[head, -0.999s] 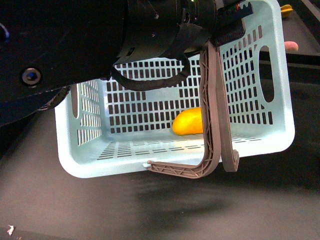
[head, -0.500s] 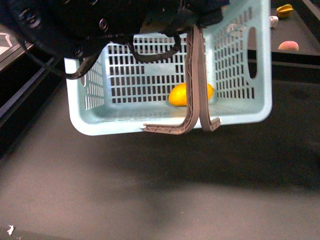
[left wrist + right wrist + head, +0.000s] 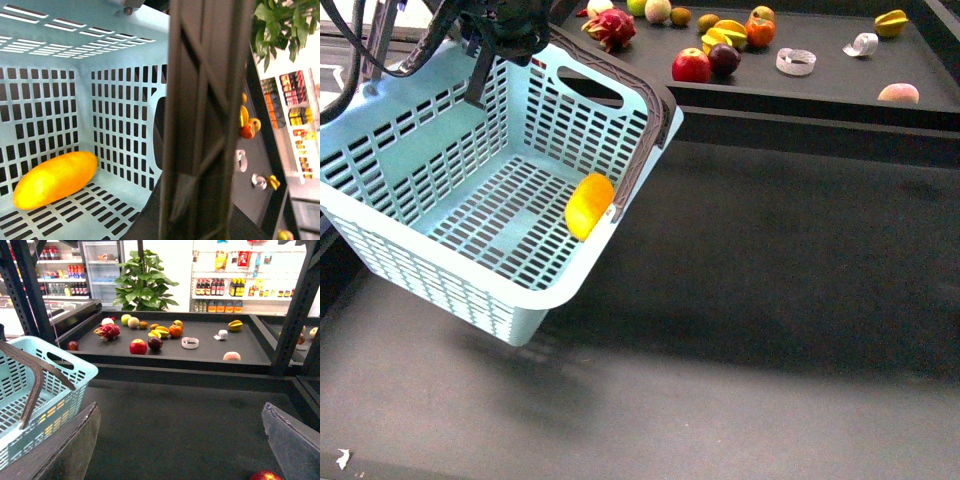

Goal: Pick mango with right arm and hold basket with left

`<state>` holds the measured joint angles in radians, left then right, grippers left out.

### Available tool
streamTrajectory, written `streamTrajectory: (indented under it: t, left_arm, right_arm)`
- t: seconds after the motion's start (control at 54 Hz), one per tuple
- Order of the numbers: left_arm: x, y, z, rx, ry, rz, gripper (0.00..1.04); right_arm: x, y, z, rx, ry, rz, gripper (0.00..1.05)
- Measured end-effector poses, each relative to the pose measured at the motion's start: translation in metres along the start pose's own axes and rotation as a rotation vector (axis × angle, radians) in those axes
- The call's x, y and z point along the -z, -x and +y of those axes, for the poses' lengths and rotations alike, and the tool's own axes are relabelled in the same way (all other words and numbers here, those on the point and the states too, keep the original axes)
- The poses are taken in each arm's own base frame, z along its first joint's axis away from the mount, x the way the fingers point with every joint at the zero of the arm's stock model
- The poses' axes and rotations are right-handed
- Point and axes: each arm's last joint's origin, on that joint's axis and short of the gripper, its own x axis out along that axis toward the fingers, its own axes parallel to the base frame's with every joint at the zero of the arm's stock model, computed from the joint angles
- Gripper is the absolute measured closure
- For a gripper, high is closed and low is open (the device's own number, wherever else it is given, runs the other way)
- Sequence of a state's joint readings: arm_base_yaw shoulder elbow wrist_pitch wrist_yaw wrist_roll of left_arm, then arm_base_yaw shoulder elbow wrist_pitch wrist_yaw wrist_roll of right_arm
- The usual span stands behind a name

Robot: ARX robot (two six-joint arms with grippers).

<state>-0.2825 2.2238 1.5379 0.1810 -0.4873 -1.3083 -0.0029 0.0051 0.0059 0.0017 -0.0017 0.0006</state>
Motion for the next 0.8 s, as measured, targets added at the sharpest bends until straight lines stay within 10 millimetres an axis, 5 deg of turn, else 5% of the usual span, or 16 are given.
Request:
streamTrajectory:
  t: [0.278,0.648,0.796]
  left_arm:
    - [-0.001,-0.041,0.036,-0.058,0.217,-0.007,0.99]
    - [-0.022,-0.067,0.047,-0.093,0.31,0.011,0.99]
    - [-0.02,-0.069,0.048,-0.105,0.305,0.012,0.75]
  right_arm:
    - [0.0,0.0,0.0,0.0,0.0,0.0,0.08]
    - [0.0,0.0,0.0,0.0,0.0,0.0,0.08]
    - [0.0,0.0,0.0,0.0,0.0,0.0,0.08]
